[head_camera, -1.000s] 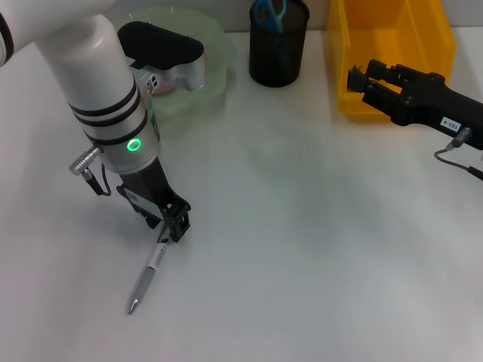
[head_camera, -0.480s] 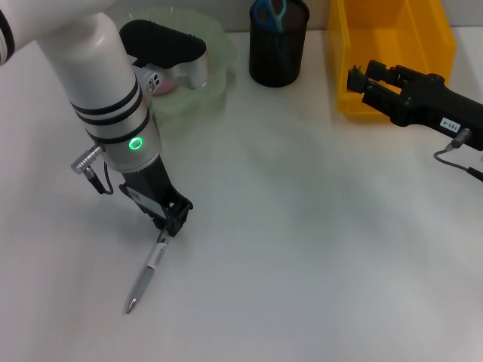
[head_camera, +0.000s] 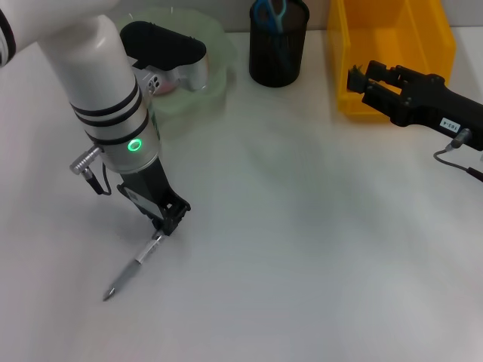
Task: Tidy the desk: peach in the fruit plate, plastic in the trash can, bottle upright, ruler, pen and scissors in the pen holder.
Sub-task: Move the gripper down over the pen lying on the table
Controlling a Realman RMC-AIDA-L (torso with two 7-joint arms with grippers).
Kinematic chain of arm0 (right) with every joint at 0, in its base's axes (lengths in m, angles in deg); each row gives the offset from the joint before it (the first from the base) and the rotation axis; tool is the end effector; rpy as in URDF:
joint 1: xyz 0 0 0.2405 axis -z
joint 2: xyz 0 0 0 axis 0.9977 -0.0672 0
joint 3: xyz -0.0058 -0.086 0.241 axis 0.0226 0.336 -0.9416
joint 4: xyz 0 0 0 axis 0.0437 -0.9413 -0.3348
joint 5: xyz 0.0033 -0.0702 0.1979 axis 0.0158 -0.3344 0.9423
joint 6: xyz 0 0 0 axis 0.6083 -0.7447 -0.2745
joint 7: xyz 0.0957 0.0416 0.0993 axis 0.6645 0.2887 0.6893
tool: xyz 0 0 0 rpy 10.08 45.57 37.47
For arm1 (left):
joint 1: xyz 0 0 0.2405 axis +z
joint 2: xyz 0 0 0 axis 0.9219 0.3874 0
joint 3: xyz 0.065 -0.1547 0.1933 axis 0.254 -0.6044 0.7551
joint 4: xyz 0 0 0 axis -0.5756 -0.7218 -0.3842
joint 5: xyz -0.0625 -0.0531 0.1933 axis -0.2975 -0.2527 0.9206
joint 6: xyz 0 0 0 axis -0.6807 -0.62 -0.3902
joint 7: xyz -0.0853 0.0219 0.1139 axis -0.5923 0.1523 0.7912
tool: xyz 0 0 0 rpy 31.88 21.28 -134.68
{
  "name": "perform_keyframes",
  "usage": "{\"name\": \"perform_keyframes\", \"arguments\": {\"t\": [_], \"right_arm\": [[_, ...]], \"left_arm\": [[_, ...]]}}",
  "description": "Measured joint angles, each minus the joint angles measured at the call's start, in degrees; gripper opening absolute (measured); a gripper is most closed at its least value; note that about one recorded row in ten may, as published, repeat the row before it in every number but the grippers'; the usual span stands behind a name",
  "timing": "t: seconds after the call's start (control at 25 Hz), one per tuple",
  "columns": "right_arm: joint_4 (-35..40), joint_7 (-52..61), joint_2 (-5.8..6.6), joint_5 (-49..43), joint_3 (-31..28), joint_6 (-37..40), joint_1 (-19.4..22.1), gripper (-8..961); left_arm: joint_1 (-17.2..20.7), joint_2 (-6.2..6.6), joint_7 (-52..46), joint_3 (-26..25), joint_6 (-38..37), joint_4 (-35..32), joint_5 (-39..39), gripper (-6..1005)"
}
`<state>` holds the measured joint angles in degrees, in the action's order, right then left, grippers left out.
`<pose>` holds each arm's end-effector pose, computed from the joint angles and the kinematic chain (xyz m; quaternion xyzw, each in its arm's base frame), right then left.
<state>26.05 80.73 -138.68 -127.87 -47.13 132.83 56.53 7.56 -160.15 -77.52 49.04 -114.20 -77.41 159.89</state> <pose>0.2781 0.3503 -0.0017 -0.8474 0.2739 0.3605 0.2773 -0.1705 0.3800 -0.0648 -0.8326 -0.4338 0.3173 0.1343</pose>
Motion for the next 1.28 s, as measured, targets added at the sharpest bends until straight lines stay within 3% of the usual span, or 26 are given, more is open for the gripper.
{"name": "perform_keyframes", "arguments": {"t": [0.36, 1.12, 1.28], "right_arm": [[-0.04, 0.0, 0.0, 0.0, 0.0, -0.28, 0.0, 468], [-0.03, 0.0, 0.0, 0.01, 0.0, -0.46, 0.0, 467], [-0.03, -0.04, 0.0, 0.08, 0.0, -0.85, -0.08, 467]], "left_arm": [[-0.17, 0.0, -0.09, 0.08, -0.15, -0.59, 0.32, 59], [-0.81, 0.0, -0.47, 0.08, -1.67, -2.81, 1.66, 126], [-1.1, 0.0, -0.43, 0.51, -1.88, -2.76, 1.28, 360]]}}
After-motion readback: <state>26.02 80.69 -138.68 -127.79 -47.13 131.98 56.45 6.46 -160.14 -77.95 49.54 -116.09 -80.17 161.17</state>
